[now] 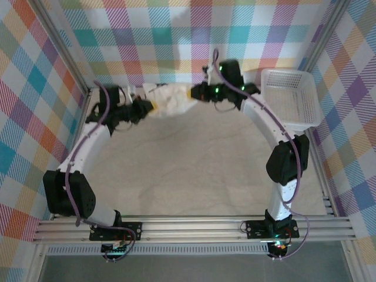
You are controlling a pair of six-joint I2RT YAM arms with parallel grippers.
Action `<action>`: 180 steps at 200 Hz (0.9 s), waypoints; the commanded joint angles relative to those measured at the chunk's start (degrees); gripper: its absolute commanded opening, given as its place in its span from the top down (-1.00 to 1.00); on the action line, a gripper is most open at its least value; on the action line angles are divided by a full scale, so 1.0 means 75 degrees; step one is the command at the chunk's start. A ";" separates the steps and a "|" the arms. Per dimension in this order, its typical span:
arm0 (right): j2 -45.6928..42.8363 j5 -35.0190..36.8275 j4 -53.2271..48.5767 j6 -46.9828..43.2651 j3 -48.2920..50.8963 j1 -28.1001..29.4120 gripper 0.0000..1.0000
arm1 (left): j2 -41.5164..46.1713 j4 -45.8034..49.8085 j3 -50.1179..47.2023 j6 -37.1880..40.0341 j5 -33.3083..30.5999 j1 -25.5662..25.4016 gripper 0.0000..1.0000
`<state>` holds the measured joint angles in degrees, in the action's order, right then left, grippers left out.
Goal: Fold the inside-out t-shirt
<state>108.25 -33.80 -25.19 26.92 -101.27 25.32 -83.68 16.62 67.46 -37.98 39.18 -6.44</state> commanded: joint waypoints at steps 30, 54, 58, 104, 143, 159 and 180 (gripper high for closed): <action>-0.0497 0.0025 0.0656 0.0401 0.3629 0.0253 1.00 | 0.0386 0.0099 -0.3205 0.0026 -0.0291 -0.0407 1.00; -0.0725 0.0117 0.0302 0.0371 0.3659 0.0268 1.00 | 0.0858 0.1014 -0.2959 0.0507 -0.1228 -0.0407 1.00; -0.0732 0.0165 0.0284 0.0369 0.3604 0.0268 1.00 | 0.0922 0.1076 -0.2861 0.0548 -0.1352 -0.0407 1.00; 0.0141 0.0370 0.0088 0.0233 0.2161 0.0268 1.00 | 0.0929 0.0382 -0.2286 0.0915 -0.2874 -0.0409 1.00; 0.1668 0.0206 -0.0508 -0.0237 0.0462 0.0302 1.00 | -0.0613 0.0101 -0.1922 0.1043 -0.3591 -0.0349 1.00; 0.2150 -0.0010 -0.0147 -0.0413 0.0284 0.0330 1.00 | -0.0523 -0.0905 -0.2531 0.0956 -0.4333 -0.0355 1.00; 0.3044 -0.0487 -0.0537 -0.0688 -0.0367 0.0339 0.93 | -0.0370 -0.1651 -0.3196 0.0840 -0.5205 -0.0340 1.00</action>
<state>124.92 -33.39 -25.82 25.78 -99.55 27.75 -88.27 12.08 48.01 -31.90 10.90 -9.61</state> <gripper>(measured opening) 0.050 0.065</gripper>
